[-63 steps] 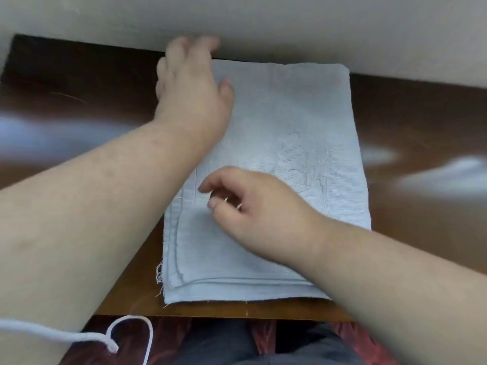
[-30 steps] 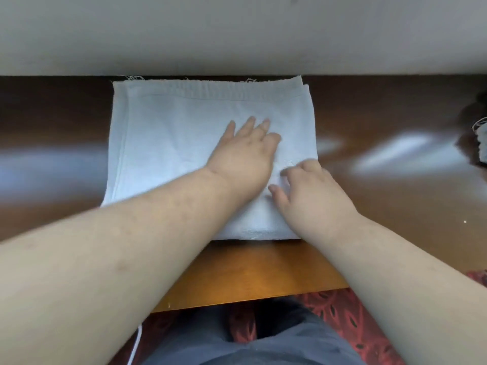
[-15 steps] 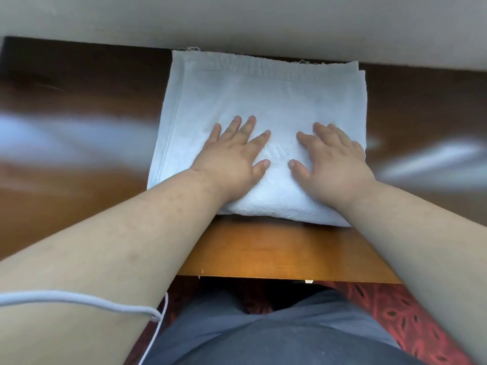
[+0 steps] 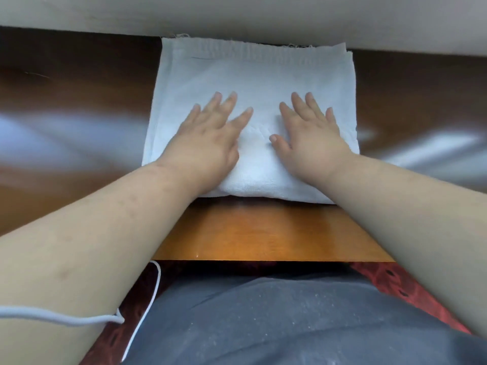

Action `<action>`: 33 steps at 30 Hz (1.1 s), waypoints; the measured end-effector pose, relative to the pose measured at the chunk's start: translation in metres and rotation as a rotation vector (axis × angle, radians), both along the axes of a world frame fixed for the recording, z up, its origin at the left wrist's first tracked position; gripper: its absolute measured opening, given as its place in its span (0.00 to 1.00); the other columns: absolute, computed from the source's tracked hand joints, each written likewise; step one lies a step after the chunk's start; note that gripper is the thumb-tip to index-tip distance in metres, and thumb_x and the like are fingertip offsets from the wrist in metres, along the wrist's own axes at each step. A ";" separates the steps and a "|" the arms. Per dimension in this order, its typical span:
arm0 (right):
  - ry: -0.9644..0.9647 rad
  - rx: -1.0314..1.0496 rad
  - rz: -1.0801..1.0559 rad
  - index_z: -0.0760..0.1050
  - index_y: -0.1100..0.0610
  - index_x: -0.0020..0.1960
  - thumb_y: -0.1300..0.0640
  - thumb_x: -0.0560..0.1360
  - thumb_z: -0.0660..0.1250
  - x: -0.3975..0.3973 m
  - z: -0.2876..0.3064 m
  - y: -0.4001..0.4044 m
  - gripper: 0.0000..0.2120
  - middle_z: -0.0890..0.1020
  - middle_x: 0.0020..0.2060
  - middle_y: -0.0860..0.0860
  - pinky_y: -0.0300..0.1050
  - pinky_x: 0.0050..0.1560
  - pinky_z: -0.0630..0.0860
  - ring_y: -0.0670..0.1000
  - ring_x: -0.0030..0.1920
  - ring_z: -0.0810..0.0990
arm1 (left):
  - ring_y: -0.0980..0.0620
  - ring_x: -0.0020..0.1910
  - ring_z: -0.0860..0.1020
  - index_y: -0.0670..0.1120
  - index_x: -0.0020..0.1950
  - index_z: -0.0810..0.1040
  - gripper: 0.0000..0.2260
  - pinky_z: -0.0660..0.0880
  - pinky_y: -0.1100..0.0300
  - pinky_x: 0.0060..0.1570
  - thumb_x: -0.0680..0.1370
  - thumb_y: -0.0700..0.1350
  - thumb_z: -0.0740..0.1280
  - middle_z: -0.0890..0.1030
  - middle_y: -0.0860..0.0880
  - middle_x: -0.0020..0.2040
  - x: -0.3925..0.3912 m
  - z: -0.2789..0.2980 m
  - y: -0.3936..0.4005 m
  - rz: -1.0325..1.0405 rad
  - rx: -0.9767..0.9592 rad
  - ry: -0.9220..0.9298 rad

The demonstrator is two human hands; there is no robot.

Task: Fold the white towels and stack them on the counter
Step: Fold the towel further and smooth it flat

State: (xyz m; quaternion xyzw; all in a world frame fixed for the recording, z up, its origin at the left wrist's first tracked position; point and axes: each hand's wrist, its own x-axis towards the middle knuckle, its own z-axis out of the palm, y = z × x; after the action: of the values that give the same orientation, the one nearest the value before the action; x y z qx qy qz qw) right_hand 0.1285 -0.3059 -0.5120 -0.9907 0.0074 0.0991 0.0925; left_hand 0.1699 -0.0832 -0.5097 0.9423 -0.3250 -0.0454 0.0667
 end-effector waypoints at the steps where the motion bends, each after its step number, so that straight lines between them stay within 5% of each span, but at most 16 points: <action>1: -0.030 0.027 0.043 0.53 0.51 0.80 0.40 0.81 0.51 -0.003 -0.001 0.012 0.31 0.50 0.81 0.53 0.61 0.77 0.43 0.55 0.80 0.44 | 0.45 0.79 0.49 0.54 0.80 0.54 0.26 0.47 0.45 0.76 0.81 0.52 0.51 0.51 0.46 0.81 -0.004 -0.003 -0.012 -0.078 0.013 0.044; 4: 0.045 0.037 0.095 0.50 0.49 0.81 0.36 0.80 0.47 -0.004 -0.008 0.018 0.33 0.48 0.81 0.52 0.59 0.78 0.41 0.53 0.80 0.43 | 0.47 0.79 0.44 0.58 0.80 0.51 0.27 0.43 0.45 0.76 0.80 0.59 0.48 0.46 0.48 0.81 0.009 -0.014 -0.022 0.022 0.114 0.176; 10: 0.121 -0.075 -0.124 0.44 0.43 0.80 0.25 0.73 0.44 0.011 -0.009 -0.060 0.41 0.42 0.81 0.49 0.63 0.77 0.42 0.52 0.80 0.39 | 0.44 0.79 0.41 0.56 0.80 0.43 0.30 0.42 0.43 0.75 0.80 0.62 0.46 0.42 0.45 0.81 0.074 -0.021 0.008 0.240 0.249 0.132; 12: 0.106 -0.064 -0.164 0.48 0.44 0.80 0.26 0.74 0.45 0.029 -0.003 -0.063 0.40 0.44 0.81 0.51 0.65 0.76 0.42 0.53 0.80 0.41 | 0.42 0.79 0.44 0.54 0.80 0.46 0.30 0.45 0.41 0.75 0.80 0.61 0.48 0.45 0.44 0.81 0.090 -0.017 -0.001 0.273 0.244 0.096; 16: -0.005 -0.075 -0.085 0.51 0.46 0.80 0.31 0.78 0.45 0.071 -0.001 -0.051 0.34 0.49 0.81 0.53 0.64 0.76 0.42 0.55 0.80 0.44 | 0.42 0.79 0.48 0.57 0.80 0.50 0.27 0.47 0.41 0.75 0.80 0.57 0.50 0.49 0.45 0.81 0.115 -0.014 -0.025 -0.008 0.196 0.010; 22: -0.007 -0.001 -0.247 0.51 0.47 0.81 0.32 0.78 0.49 0.090 -0.020 -0.078 0.36 0.49 0.81 0.52 0.64 0.77 0.45 0.55 0.80 0.43 | 0.43 0.79 0.46 0.55 0.80 0.48 0.30 0.47 0.39 0.75 0.80 0.64 0.47 0.47 0.46 0.81 0.148 -0.032 -0.005 0.286 0.190 0.060; 25: -0.087 0.044 -0.212 0.52 0.51 0.81 0.34 0.80 0.49 0.072 -0.003 -0.067 0.35 0.50 0.81 0.55 0.64 0.77 0.43 0.56 0.80 0.44 | 0.40 0.79 0.48 0.54 0.80 0.49 0.29 0.47 0.41 0.75 0.82 0.60 0.52 0.46 0.43 0.81 0.119 -0.015 -0.010 0.315 0.097 0.007; 28: -0.129 0.229 0.009 0.55 0.53 0.80 0.32 0.78 0.48 0.001 0.017 -0.055 0.38 0.53 0.80 0.54 0.58 0.77 0.45 0.54 0.80 0.48 | 0.47 0.78 0.53 0.58 0.79 0.54 0.27 0.49 0.54 0.75 0.81 0.62 0.53 0.51 0.50 0.81 0.040 0.000 0.011 0.093 -0.194 0.147; 31: 0.044 0.104 0.232 0.49 0.51 0.81 0.27 0.75 0.48 -0.075 0.006 -0.055 0.43 0.48 0.80 0.50 0.57 0.78 0.46 0.52 0.80 0.44 | 0.47 0.79 0.53 0.56 0.80 0.54 0.33 0.51 0.47 0.76 0.78 0.70 0.48 0.55 0.49 0.80 -0.026 -0.009 0.044 -0.185 0.002 0.127; 33: 0.153 -0.024 0.226 0.40 0.48 0.81 0.24 0.70 0.51 -0.094 -0.007 -0.071 0.49 0.40 0.79 0.47 0.55 0.79 0.45 0.50 0.79 0.38 | 0.48 0.79 0.49 0.55 0.80 0.50 0.40 0.50 0.46 0.76 0.74 0.73 0.53 0.52 0.49 0.81 -0.027 -0.019 0.073 -0.130 0.148 0.088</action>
State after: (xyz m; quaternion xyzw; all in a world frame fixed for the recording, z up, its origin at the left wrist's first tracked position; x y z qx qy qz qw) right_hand 0.0342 -0.3767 -0.5186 -0.9759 -0.0962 0.1839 0.0679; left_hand 0.1426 -0.0104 -0.5287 0.9187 -0.3779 -0.1149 0.0081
